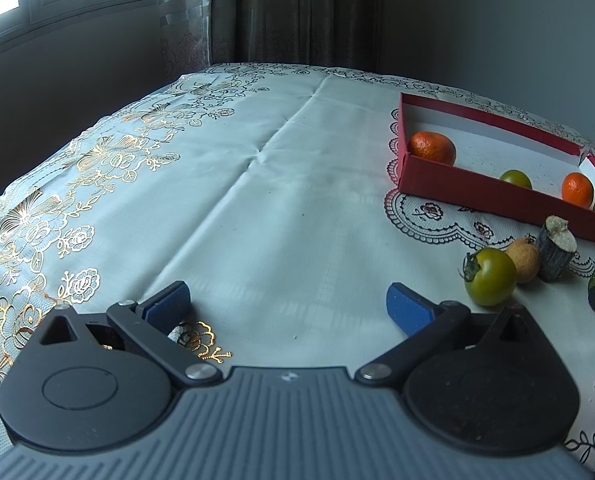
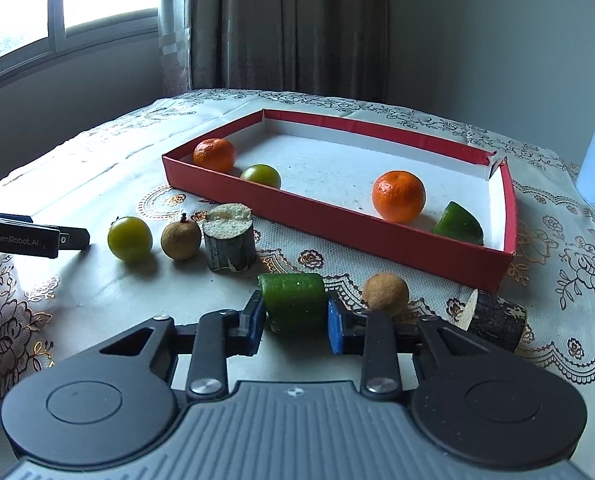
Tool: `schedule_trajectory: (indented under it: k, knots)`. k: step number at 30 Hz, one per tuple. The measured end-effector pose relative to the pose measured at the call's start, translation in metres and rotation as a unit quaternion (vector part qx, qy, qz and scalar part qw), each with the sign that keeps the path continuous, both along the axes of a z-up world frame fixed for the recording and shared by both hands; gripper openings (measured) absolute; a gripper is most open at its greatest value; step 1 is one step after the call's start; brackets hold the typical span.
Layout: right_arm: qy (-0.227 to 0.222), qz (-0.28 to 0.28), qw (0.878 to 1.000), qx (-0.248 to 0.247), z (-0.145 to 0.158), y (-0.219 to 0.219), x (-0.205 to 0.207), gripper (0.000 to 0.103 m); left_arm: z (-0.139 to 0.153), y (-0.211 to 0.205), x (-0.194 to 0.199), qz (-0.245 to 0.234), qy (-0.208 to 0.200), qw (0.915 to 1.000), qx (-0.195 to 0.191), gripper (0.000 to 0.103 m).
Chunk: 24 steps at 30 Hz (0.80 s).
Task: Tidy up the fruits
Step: 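Move the right gripper to the green cucumber chunk and close on it, then carry the cucumber chunk with the right gripper into the box and release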
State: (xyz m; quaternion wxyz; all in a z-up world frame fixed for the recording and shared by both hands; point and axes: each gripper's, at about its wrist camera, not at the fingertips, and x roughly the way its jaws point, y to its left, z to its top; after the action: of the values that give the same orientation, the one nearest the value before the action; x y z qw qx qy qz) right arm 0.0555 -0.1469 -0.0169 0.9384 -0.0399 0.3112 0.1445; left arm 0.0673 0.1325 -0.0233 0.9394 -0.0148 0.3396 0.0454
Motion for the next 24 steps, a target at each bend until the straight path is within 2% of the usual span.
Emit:
schedule_trajectory:
  k: [24]
  knots:
    - [-0.037, -0.016, 0.999, 0.032, 0.013, -0.015, -0.019, 0.029, 0.0, 0.0, 0.0, 0.0, 0.0, 1.0, 0.0, 0.103]
